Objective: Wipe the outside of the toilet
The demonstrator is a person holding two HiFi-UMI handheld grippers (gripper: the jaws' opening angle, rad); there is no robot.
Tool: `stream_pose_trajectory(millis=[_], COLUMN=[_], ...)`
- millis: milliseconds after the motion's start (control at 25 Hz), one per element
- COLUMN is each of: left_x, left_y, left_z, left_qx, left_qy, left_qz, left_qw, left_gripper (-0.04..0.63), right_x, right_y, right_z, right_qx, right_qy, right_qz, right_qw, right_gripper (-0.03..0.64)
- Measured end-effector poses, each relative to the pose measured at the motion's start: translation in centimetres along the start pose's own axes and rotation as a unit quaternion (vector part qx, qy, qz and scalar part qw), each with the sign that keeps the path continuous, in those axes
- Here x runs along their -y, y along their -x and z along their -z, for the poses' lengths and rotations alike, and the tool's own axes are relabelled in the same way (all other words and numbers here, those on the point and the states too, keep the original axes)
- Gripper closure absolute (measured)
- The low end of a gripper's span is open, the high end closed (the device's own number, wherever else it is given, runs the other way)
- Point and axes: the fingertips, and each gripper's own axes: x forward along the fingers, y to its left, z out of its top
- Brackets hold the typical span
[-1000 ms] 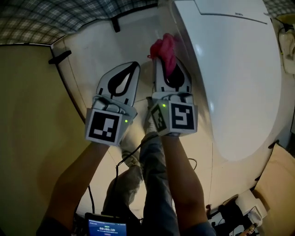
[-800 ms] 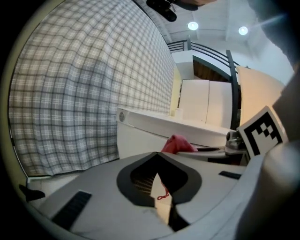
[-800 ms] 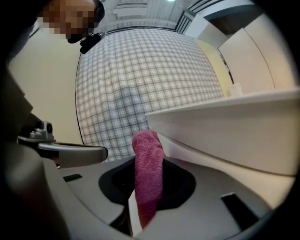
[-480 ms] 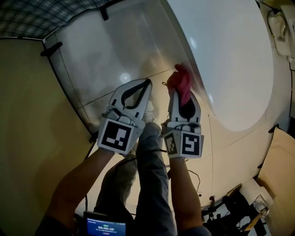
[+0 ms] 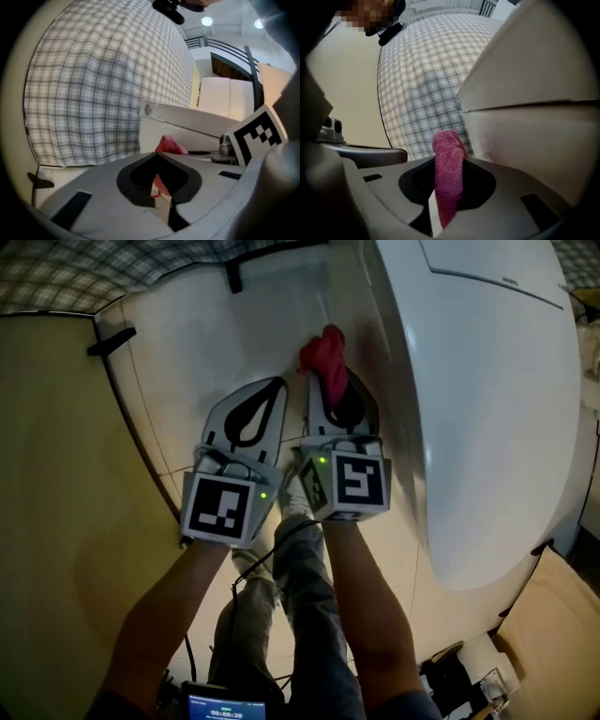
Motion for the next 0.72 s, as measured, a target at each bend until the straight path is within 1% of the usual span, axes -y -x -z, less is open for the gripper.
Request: stream_pose_trajectory(millis=[80, 160, 280, 360, 440, 520, 720], left_x=[-2.8, -4.9, -6.7, -7.3, -7.1, -6.1, -2.1], left_y=[-1.5, -3.2, -5.4, -6.6, -7.3, -7.5, -5.0], left_z=[-0.4, -0.4, 0.3, 0.8, 1.3, 2.0, 4.9], left_qx=[0.003, 0.001, -0.006, -0.008, -0.006, -0.006, -0.025], left_qy=[0.009, 0.006, 0.001, -0.001, -0.006, -0.012, -0.009], left_qz=[-0.024, -0.037, -0.043, -0.044, -0.039, -0.028, 0.003], left_qw=[0.9997, 0.9993, 0.9991, 0.999, 0.9992, 0.9995, 0.9997], left_gripper=[0.583, 0.583, 0.583, 0.581, 0.583, 0.583, 0.583], right_x=[-0.4, -0.4, 0.6, 1.2, 1.7, 2.3, 3.1], right_y=[-3.9, -7.1, -10.6, -11.8, -12.0, -10.9, -4.4], right_z=[-0.1, -0.1, 0.3, 0.9, 1.5, 2.3, 5.4], right_qx=[-0.005, -0.012, -0.004, -0.003, -0.005, -0.008, -0.022], right_qy=[0.001, -0.005, -0.014, -0.015, -0.011, -0.013, -0.03], right_qz=[-0.013, -0.017, -0.006, -0.001, 0.003, 0.009, 0.038], right_qw=[1.0, 1.0, 1.0, 1.0, 1.0, 1.0, 0.999], right_gripper=[0.532, 0.532, 0.532, 0.532, 0.532, 0.532, 0.532])
